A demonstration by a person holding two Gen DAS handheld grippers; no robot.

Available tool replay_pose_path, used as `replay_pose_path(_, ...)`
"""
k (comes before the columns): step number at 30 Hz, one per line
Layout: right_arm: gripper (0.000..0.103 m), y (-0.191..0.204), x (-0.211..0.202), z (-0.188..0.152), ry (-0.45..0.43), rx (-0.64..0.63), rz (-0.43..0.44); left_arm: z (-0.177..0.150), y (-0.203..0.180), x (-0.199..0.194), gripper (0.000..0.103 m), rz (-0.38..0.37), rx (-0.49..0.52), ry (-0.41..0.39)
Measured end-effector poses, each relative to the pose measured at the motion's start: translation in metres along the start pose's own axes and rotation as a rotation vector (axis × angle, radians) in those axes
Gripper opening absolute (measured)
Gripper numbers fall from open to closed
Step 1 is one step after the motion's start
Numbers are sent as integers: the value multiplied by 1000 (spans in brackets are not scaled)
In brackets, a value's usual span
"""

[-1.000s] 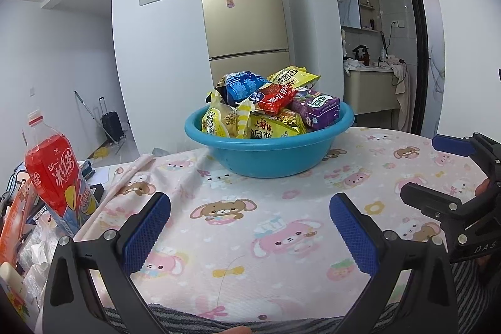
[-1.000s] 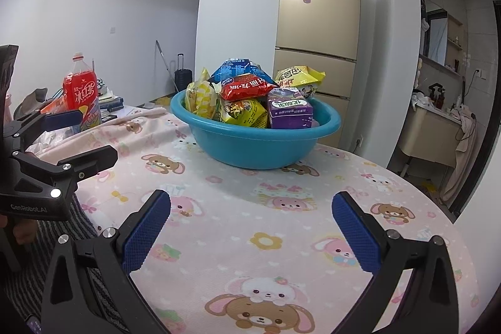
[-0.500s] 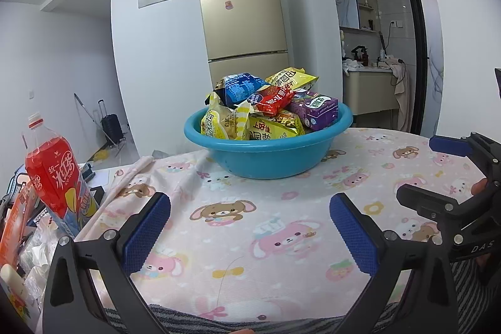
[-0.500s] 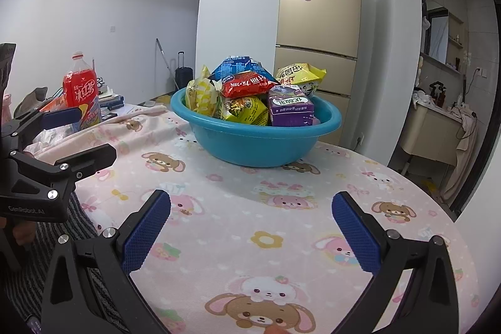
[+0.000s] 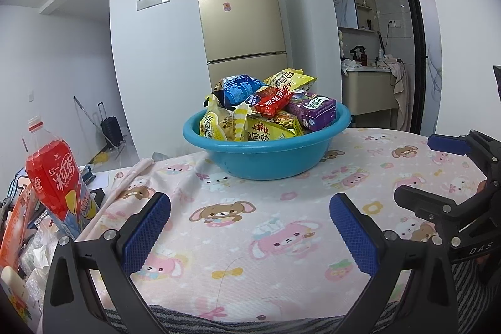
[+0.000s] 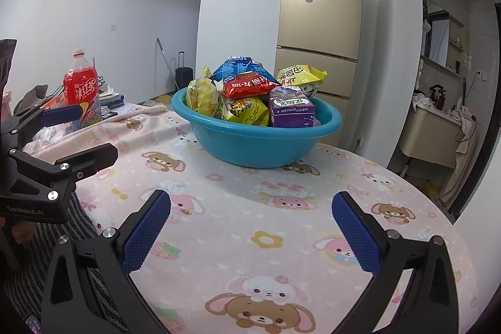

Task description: Organize snacks

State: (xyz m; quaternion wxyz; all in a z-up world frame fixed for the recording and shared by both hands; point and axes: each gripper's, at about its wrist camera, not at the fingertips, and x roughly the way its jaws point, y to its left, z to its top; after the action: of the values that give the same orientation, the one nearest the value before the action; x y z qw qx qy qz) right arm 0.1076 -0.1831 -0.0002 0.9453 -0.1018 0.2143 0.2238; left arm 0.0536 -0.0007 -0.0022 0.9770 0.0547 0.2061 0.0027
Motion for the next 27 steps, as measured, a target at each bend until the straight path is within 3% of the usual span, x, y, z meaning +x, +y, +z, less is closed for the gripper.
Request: replay_pose_path(27,103,-2,1,-1,11,8,1,-1,-1,0,103,-3,2,0)
